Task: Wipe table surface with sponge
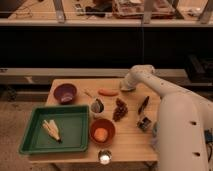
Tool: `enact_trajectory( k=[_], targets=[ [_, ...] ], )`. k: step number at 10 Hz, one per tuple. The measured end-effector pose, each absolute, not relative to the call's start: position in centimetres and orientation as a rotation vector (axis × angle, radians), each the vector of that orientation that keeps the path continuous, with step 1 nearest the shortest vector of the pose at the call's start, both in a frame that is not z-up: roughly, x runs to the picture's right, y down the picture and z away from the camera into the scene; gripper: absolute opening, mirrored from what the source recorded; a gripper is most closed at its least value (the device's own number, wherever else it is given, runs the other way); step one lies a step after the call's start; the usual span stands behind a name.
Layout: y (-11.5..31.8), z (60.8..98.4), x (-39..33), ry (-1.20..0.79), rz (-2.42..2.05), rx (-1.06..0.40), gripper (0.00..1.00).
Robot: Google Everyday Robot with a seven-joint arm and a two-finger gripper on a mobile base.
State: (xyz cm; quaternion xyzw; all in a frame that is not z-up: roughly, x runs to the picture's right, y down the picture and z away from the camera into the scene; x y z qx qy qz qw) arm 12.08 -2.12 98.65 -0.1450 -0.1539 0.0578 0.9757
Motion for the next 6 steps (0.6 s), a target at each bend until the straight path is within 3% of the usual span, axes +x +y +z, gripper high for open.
enact_trajectory(
  k=[6],
  targets=[
    [0.9, 95.5, 12.1, -0.360, 0.089, -0.309, 0.00]
  ],
)
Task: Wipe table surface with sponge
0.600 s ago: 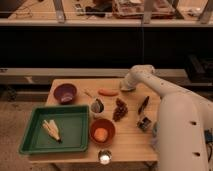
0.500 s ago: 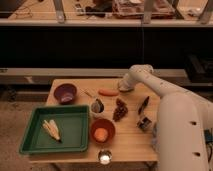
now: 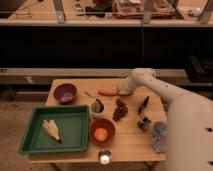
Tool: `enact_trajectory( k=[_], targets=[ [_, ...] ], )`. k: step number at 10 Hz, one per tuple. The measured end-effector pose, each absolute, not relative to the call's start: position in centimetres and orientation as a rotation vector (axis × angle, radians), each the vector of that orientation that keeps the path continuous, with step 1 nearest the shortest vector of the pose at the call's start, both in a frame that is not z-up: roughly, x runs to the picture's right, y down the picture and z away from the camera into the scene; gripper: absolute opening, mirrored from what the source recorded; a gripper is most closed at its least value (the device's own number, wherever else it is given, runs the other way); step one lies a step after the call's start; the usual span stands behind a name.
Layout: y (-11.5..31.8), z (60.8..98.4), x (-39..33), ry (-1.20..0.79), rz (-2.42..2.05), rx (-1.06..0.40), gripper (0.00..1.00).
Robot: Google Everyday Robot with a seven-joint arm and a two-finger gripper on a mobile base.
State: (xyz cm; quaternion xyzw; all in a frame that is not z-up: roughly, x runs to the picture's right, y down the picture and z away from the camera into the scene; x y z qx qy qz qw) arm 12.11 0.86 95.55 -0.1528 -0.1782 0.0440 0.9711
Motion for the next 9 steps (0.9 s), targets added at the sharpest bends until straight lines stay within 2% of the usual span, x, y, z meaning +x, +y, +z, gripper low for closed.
enact_trajectory(
  k=[4, 9],
  targets=[
    [2.2, 93.2, 15.3, -0.339, 0.125, -0.296, 0.00],
    [2.4, 93.7, 17.4, -0.292, 0.157, -0.293, 0.00]
  ],
)
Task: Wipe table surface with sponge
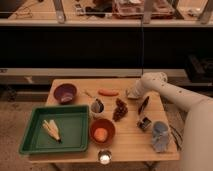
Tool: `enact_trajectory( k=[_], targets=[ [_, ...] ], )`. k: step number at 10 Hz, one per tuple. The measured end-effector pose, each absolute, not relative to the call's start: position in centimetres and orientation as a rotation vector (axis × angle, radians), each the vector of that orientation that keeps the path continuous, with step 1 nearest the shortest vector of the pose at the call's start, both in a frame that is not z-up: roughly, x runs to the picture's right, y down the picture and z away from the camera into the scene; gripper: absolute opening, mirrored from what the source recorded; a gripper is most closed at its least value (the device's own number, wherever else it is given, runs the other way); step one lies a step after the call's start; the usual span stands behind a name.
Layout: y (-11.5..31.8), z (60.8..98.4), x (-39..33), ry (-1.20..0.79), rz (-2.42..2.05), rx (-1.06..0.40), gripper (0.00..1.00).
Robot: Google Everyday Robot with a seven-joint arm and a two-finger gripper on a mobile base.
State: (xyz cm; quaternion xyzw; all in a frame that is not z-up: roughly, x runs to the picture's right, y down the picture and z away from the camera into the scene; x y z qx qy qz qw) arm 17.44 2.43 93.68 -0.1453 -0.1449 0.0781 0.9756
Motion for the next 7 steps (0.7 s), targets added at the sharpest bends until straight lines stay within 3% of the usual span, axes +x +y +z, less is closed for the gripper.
enact_trajectory(
  k=[7],
  targets=[
    [0.1, 99.1, 18.7, -0.262, 0.198, -0.284, 0.00]
  ],
)
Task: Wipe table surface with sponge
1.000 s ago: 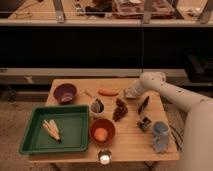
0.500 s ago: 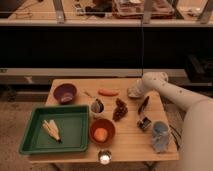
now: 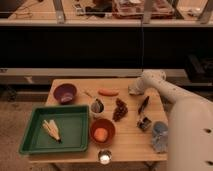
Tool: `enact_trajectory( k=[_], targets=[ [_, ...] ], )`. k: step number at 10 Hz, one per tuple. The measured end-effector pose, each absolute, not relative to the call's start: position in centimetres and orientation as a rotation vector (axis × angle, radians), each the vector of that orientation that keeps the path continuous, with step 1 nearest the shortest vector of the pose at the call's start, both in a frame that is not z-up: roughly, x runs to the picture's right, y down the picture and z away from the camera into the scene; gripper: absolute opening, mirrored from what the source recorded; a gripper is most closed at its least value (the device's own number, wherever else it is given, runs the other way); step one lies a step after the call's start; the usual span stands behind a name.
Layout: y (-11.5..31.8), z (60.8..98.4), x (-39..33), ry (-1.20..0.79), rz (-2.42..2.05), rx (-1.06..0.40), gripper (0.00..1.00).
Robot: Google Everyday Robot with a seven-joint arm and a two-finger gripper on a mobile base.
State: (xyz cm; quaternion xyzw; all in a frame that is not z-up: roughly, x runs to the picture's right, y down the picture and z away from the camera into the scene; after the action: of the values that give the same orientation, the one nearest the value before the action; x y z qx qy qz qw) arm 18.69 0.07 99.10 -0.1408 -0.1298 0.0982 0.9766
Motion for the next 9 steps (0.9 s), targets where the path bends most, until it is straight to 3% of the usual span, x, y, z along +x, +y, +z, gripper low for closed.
enact_trajectory(
  k=[4, 9],
  targets=[
    [-0.8, 99.0, 13.8, -0.316, 0.125, -0.265, 0.00],
    [1.5, 93.4, 13.5, -0.365, 0.101, -0.297, 0.00]
  ],
)
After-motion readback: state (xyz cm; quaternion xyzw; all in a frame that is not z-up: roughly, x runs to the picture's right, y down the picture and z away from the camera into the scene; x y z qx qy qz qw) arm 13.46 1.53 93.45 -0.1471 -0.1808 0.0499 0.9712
